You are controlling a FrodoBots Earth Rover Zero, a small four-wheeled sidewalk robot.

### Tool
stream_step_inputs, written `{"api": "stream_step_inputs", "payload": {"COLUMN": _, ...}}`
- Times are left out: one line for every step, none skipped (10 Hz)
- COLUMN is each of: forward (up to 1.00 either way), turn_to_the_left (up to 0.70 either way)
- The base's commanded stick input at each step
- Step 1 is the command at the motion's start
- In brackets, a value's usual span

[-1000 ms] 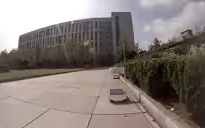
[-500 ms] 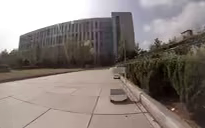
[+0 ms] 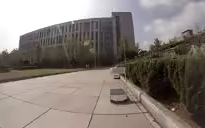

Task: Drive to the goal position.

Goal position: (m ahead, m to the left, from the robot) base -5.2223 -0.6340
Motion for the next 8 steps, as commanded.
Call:
{"api": "stream_step_inputs", "payload": {"forward": 0.00, "turn_to_the_left": 0.70}}
{"api": "stream_step_inputs", "payload": {"forward": 0.00, "turn_to_the_left": 0.70}}
{"api": "stream_step_inputs", "payload": {"forward": 0.00, "turn_to_the_left": 0.70}}
{"api": "stream_step_inputs", "payload": {"forward": 0.00, "turn_to_the_left": 0.70}}
{"api": "stream_step_inputs", "payload": {"forward": 0.00, "turn_to_the_left": 0.70}}
{"api": "stream_step_inputs", "payload": {"forward": 0.00, "turn_to_the_left": 0.70}}
{"api": "stream_step_inputs", "payload": {"forward": 0.05, "turn_to_the_left": 0.30}}
{"api": "stream_step_inputs", "payload": {"forward": 0.02, "turn_to_the_left": 0.54}}
